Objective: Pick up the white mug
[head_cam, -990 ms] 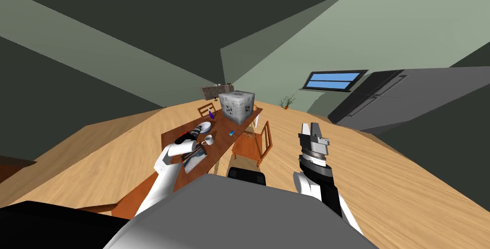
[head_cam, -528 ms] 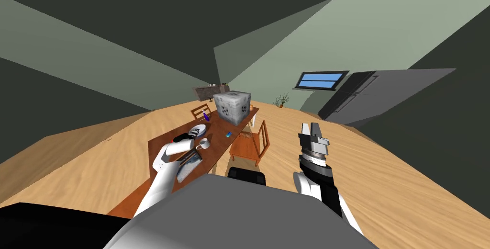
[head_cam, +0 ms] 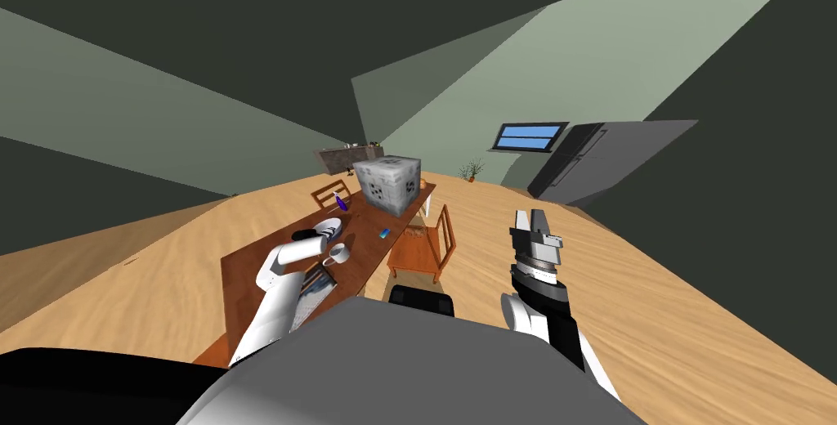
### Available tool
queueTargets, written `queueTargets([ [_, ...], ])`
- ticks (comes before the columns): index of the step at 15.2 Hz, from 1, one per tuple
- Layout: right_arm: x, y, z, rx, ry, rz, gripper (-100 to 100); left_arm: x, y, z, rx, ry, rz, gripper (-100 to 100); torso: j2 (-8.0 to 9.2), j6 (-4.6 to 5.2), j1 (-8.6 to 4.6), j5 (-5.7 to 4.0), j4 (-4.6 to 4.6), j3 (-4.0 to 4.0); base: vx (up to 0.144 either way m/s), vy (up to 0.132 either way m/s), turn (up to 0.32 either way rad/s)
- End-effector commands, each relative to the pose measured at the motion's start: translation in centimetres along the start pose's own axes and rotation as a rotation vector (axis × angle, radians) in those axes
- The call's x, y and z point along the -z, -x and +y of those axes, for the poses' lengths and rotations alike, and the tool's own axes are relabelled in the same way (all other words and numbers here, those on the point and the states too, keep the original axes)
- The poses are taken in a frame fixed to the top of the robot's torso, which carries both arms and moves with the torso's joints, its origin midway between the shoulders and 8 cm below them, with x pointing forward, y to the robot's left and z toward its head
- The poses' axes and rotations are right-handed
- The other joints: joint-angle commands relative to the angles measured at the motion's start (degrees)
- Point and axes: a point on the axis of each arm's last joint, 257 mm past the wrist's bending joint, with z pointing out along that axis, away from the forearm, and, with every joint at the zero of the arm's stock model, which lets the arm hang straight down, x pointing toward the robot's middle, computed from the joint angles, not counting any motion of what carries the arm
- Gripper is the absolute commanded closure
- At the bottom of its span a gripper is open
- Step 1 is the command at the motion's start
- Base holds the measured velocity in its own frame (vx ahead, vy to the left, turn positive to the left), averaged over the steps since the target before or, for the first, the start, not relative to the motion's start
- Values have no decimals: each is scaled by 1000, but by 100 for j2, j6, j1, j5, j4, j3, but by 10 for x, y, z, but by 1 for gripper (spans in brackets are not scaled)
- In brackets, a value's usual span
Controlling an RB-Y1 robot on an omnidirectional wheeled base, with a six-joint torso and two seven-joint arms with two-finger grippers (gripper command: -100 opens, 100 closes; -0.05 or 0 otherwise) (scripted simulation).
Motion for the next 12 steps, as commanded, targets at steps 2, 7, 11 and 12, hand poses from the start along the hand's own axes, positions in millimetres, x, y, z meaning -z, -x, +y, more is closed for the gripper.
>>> queueTargets([
  [2,0,0,0,0,0,0,0,-3,-1,19,-1,65,26,-100,-1,-2,1,0,0,0,21,13,-146],
  [7,0,0,0,0,0,0,0,-6,0,54,6,185,74,-100,-3,-1,4,1,-1,-2,25,18,-177],
  [11,0,0,0,0,0,0,0,-5,-3,74,12,258,113,-100,-1,-3,6,1,0,0,17,22,-119],
  [12,0,0,0,0,0,0,0,-5,-3,86,17,295,132,-100,1,-5,5,1,0,0,15,22,-170],
])
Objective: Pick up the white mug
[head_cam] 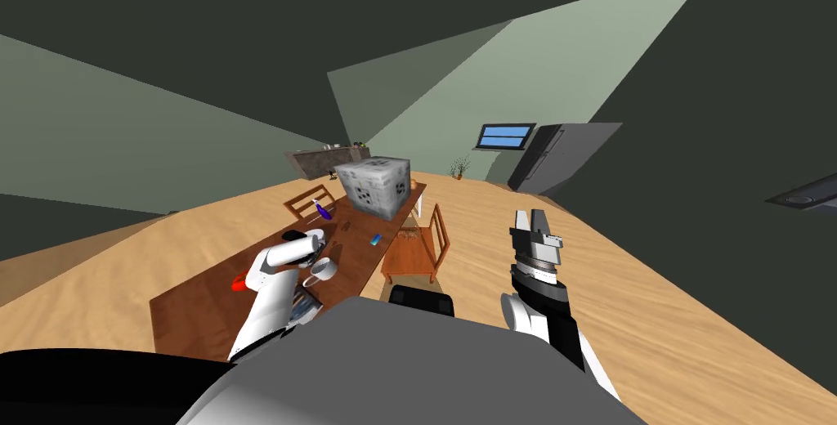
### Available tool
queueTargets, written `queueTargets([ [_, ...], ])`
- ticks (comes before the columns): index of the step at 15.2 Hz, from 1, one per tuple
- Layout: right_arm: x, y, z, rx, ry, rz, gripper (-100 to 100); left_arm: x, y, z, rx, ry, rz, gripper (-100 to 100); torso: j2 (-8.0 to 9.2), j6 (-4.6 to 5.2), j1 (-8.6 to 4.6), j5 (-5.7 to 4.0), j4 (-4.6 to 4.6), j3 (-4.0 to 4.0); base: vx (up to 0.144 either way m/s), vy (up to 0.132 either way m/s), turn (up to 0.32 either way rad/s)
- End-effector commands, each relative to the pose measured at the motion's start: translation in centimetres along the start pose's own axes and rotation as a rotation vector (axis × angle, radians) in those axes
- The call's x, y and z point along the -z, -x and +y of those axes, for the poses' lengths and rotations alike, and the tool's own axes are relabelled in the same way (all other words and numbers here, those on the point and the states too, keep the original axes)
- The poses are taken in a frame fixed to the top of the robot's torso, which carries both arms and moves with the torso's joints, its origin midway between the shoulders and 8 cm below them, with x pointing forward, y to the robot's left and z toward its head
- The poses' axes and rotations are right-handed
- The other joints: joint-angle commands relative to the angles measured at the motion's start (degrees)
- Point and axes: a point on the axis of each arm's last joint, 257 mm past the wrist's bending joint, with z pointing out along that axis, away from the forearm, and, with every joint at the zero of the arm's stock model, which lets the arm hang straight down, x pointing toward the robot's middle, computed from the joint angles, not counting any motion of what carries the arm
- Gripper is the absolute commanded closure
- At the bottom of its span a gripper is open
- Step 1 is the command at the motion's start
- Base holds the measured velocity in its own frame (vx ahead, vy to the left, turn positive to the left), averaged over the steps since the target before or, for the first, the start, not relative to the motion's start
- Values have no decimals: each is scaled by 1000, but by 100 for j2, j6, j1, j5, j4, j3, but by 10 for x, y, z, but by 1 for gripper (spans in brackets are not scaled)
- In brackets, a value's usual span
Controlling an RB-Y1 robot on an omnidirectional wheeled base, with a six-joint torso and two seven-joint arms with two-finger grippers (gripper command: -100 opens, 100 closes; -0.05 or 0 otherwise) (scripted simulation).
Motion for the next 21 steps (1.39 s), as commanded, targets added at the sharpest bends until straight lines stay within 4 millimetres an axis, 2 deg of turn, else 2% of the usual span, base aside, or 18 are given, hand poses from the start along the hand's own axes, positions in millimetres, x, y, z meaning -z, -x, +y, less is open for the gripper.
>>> queueTargets([
  [1,0,0,0,0,0,0,0,-3,-5,14,2,51,31,-100,0,0,0,0,0,0,16,23,-176],
  [2,0,0,0,0,0,0,0,-3,-5,14,2,54,33,-100,0,-1,0,0,0,0,14,19,-54],
  [3,0,0,0,0,0,0,0,-5,-6,26,8,92,56,-100,0,-4,-1,0,0,0,17,21,-102],
  [5,0,0,0,0,0,0,0,-4,-8,30,8,106,67,-100,0,-2,0,0,0,0,16,23,-119],
  [6,0,0,0,0,0,0,0,-6,-9,40,13,136,87,-100,0,-3,-1,0,0,0,15,26,-169],
  [8,0,0,0,0,0,0,0,-5,-12,44,13,154,101,-100,0,-2,1,0,0,0,11,27,-104],
  [9,0,0,0,0,0,0,0,-5,-14,55,19,188,127,-100,1,-5,0,0,0,1,8,23,-111],
  [15,0,0,0,0,0,0,0,-2,-27,88,34,295,219,-100,4,-4,9,2,1,2,5,39,-132],
  [21,0,0,0,0,0,0,0,4,-37,111,47,370,291,-100,11,-4,4,1,2,6,-10,35,-89],
])
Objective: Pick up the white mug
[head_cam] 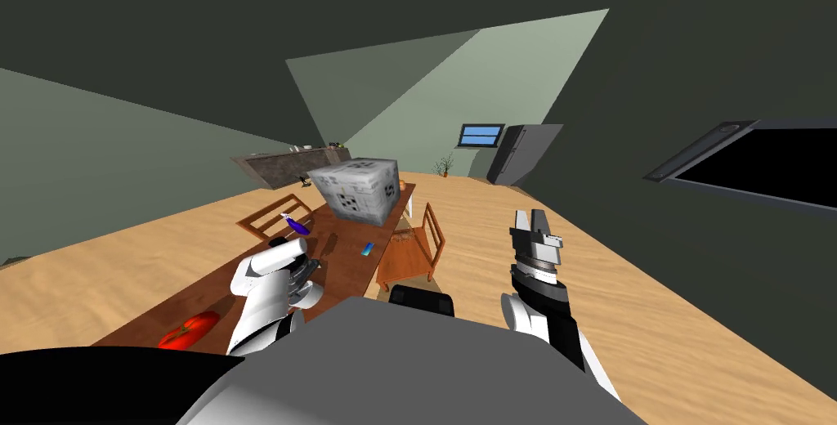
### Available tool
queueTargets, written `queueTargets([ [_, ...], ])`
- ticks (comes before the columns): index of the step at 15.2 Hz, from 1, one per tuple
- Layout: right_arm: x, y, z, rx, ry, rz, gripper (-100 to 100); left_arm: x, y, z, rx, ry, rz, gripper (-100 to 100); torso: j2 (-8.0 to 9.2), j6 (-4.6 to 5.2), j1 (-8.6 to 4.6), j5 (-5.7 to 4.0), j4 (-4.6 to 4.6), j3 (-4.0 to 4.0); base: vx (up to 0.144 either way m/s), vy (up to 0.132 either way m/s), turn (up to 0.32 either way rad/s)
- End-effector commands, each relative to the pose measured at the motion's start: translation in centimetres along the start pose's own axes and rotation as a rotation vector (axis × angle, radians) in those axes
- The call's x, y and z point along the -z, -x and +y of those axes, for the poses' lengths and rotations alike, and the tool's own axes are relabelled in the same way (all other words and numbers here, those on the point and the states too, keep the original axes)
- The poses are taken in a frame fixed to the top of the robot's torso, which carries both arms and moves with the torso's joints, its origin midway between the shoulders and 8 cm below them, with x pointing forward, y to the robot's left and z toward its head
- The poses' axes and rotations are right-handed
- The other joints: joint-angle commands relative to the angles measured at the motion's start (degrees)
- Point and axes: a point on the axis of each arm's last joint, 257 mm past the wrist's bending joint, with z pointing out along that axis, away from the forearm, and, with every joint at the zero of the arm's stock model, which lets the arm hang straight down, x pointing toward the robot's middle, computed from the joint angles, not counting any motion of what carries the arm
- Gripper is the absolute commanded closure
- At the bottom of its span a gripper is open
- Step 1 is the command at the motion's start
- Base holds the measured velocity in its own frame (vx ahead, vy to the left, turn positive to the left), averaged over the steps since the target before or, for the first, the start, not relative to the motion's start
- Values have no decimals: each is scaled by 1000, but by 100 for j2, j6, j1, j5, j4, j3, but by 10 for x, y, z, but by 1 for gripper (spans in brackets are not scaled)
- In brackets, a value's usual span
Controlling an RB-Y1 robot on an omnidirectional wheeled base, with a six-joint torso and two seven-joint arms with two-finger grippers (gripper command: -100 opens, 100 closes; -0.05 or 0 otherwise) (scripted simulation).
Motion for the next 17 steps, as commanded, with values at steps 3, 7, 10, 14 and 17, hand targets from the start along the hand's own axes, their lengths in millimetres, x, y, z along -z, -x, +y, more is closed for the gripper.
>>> queueTargets([
  [3,0,0,0,0,0,0,0,-10,-7,1,5,15,13,-100,-1,-2,-4,0,0,0,-14,27,-38],
  [7,0,0,0,0,0,0,0,-23,-15,-4,10,17,12,-100,10,-1,-1,1,2,6,-44,36,-31],
  [10,0,0,0,0,0,0,0,-20,-14,-3,9,16,12,100,4,-2,-8,-1,1,3,-12,11,-5],
  [14,0,0,0,0,0,0,0,-12,-9,0,6,15,13,100,-16,7,2,9,-4,-10,3,-5,10],
  [17,0,0,0,0,0,0,0,0,-2,5,1,14,13,100,-34,8,-12,4,-6,-19,52,-39,35],
])
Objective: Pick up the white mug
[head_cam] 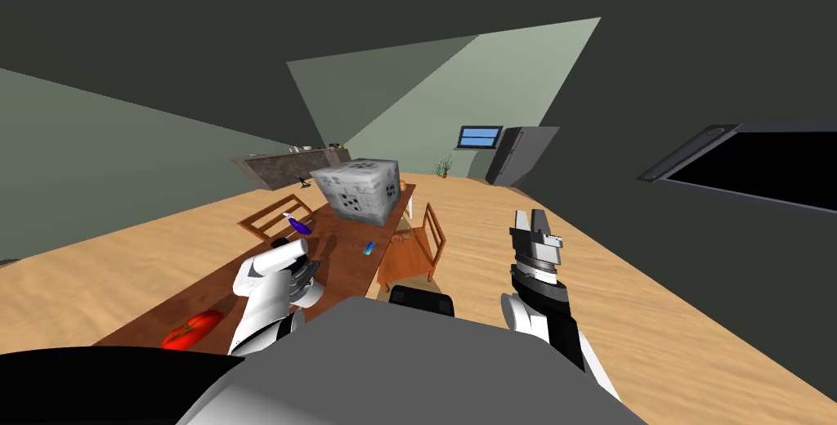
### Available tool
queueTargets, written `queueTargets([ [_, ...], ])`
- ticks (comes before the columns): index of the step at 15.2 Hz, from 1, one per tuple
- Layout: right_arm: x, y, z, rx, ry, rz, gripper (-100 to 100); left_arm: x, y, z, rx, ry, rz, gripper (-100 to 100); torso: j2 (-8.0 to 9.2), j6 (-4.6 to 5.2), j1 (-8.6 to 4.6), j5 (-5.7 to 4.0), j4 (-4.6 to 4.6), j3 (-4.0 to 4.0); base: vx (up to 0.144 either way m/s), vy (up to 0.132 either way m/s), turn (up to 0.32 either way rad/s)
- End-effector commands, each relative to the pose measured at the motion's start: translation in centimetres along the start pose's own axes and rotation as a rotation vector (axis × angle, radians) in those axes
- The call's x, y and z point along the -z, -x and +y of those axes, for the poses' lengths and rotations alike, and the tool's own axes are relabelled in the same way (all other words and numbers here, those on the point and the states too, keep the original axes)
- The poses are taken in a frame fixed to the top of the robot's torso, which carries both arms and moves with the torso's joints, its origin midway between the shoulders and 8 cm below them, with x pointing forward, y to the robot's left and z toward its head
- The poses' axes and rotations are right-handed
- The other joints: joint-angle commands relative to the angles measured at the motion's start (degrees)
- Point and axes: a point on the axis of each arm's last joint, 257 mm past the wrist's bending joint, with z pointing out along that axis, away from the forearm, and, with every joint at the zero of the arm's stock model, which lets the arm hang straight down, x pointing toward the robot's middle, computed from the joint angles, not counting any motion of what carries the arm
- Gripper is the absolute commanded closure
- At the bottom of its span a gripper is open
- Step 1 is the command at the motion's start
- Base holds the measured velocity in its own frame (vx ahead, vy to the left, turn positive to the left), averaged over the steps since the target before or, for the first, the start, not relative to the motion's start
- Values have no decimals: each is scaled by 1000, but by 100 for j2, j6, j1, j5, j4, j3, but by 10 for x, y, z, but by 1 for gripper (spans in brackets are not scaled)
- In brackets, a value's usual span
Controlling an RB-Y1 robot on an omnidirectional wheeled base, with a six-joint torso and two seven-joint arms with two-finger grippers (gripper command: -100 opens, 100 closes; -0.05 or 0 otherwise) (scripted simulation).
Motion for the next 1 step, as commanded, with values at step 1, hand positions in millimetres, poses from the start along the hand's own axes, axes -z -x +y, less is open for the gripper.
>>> queueTargets([
  [1,0,0,0,0,0,0,0,0,0,0,0,0,0,100,0,0,0,0,0,0,37,-27,22],
])
